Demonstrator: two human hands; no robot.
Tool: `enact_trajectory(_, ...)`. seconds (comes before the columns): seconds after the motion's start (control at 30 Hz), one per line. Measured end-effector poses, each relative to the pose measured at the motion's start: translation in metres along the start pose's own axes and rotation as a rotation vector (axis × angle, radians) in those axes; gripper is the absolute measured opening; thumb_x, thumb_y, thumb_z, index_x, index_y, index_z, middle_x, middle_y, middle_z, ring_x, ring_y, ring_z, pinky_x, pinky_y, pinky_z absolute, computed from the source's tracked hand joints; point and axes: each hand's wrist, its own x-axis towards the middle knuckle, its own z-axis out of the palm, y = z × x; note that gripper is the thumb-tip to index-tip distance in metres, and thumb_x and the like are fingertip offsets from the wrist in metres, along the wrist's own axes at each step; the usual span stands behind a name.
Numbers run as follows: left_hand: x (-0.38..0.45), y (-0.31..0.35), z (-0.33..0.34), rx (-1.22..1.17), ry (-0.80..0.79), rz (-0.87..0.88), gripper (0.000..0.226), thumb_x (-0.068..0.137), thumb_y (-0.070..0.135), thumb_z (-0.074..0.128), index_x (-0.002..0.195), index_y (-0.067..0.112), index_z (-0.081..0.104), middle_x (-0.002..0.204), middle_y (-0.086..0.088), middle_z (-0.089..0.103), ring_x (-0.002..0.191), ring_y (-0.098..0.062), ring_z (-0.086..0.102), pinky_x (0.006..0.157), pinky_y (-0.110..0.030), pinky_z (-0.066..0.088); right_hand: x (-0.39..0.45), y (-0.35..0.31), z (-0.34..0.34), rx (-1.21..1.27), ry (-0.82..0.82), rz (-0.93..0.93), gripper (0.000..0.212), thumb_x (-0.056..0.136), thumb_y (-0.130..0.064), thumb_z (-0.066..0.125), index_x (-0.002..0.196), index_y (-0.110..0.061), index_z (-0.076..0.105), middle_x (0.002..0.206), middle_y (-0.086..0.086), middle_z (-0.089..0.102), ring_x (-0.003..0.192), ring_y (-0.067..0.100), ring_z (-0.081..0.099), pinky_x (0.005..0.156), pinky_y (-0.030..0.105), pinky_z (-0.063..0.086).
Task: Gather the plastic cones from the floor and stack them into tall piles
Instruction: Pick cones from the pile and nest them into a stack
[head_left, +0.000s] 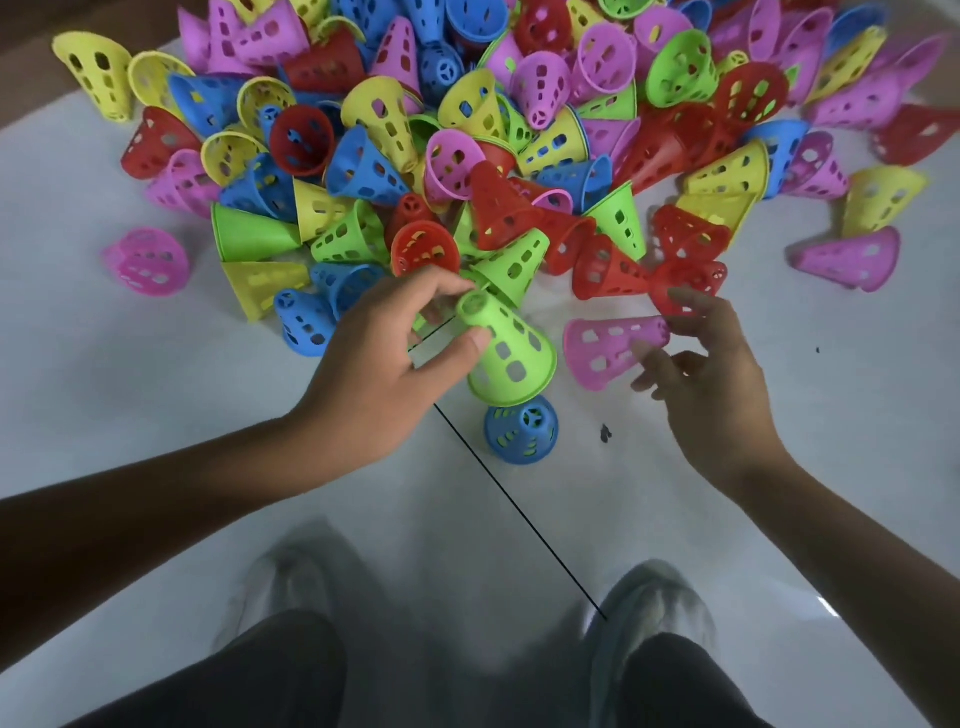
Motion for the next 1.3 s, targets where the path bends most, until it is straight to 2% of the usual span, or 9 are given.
enact_trajectory(0.13, -0.007, 0.002, 0.012, 0.014, -0.077, 0.001, 0.031, 0.090, 0.041, 0.064, 0.114, 0.023, 0.065, 0.105, 0.015, 0.065, 0.101, -0.011, 0.060, 0.080, -0.025, 0.048, -0.014, -0.013, -0.010, 0.161, 0.049, 0.026, 0.038, 0.098, -0.019, 0.065, 0.131, -0.028, 0.048, 0.112, -0.007, 0.063, 0.063, 0.017, 0.068, 0.067, 0.031, 0.058)
enact_trajectory(0.27, -0.018, 0.000, 0.021, 0.070, -0.165, 0.005, 0.033, 0.091, 0.040, 0.069, 0.120, 0.026, 0.063, 0.112, 0.017, 0.064, 0.106, -0.007, 0.057, 0.084, -0.014, 0.040, -0.029, -0.021, -0.017, 0.243, 0.077, 0.035, 0.032, 0.099, -0.020, 0.063, 0.126, -0.028, 0.049, 0.118, 0.001, 0.063, 0.059, 0.014, 0.064, 0.064, 0.024, 0.057)
enact_trajectory(0.4, -0.028, -0.004, 0.022, 0.099, -0.203, -0.017, 0.034, 0.092, 0.037, 0.071, 0.124, 0.028, 0.062, 0.119, 0.017, 0.064, 0.110, -0.003, 0.056, 0.087, -0.016, 0.042, -0.043, -0.029, -0.021, 0.304, 0.083, 0.033, 0.031, 0.100, -0.022, 0.062, 0.128, -0.025, 0.050, 0.116, 0.000, 0.064, 0.059, 0.014, 0.063, 0.063, 0.021, 0.055)
enact_trajectory(0.6, -0.045, -0.020, 0.014, 0.196, -0.210, -0.082, 0.027, 0.092, 0.033, 0.070, 0.118, 0.026, 0.064, 0.116, 0.019, 0.064, 0.104, -0.003, 0.055, 0.086, -0.023, 0.046, -0.063, -0.032, -0.002, 0.201, -0.021, -0.037, 0.042, 0.095, -0.027, 0.068, 0.132, -0.026, 0.048, 0.112, -0.011, 0.063, 0.064, 0.018, 0.068, 0.063, 0.028, 0.057)
enact_trajectory(0.7, -0.050, -0.033, 0.005, 0.232, -0.203, -0.120, 0.026, 0.093, 0.034, 0.069, 0.117, 0.026, 0.064, 0.115, 0.019, 0.064, 0.103, -0.001, 0.054, 0.084, -0.019, 0.042, -0.065, -0.034, 0.015, 0.157, -0.085, -0.065, 0.043, 0.094, -0.027, 0.069, 0.131, -0.029, 0.047, 0.108, -0.019, 0.062, 0.067, 0.016, 0.068, 0.061, 0.027, 0.055)
enact_trajectory(0.83, -0.049, -0.048, -0.008, 0.247, -0.178, -0.149, 0.023, 0.093, 0.033, 0.067, 0.115, 0.026, 0.065, 0.114, 0.019, 0.064, 0.104, -0.004, 0.057, 0.083, -0.022, 0.045, -0.066, -0.035, 0.029, 0.085, -0.159, -0.104, 0.036, 0.095, -0.023, 0.068, 0.124, -0.035, 0.051, 0.109, -0.029, 0.058, 0.069, 0.014, 0.064, 0.059, 0.019, 0.049)
enact_trajectory(0.93, -0.038, -0.058, -0.016, 0.262, -0.134, -0.140, 0.020, 0.094, 0.028, 0.068, 0.114, 0.025, 0.065, 0.114, 0.017, 0.065, 0.103, -0.003, 0.057, 0.081, -0.019, 0.043, -0.067, -0.034, 0.037, -0.009, -0.196, -0.143, 0.030, 0.095, -0.020, 0.067, 0.120, -0.034, 0.058, 0.109, -0.019, 0.060, 0.074, 0.009, 0.063, 0.065, 0.015, 0.048)
enact_trajectory(1.07, -0.019, -0.067, -0.029, 0.365, -0.034, -0.048, 0.020, 0.092, 0.025, 0.069, 0.111, 0.021, 0.066, 0.108, 0.015, 0.062, 0.106, -0.015, 0.055, 0.088, -0.032, 0.046, -0.065, -0.031, 0.044, -0.080, -0.237, -0.172, 0.028, 0.095, -0.018, 0.066, 0.118, -0.033, 0.060, 0.116, -0.015, 0.057, 0.080, 0.001, 0.062, 0.070, 0.008, 0.046)
enact_trajectory(1.3, -0.002, -0.082, -0.045, 0.481, -0.057, 0.001, 0.037, 0.088, 0.023, 0.075, 0.123, 0.015, 0.065, 0.121, 0.000, 0.062, 0.115, -0.021, 0.050, 0.091, -0.025, 0.040, -0.047, -0.033, 0.041, -0.097, -0.200, -0.217, 0.021, 0.099, -0.036, 0.057, 0.117, -0.028, 0.063, 0.116, -0.014, 0.060, 0.080, 0.003, 0.062, 0.069, 0.017, 0.048)
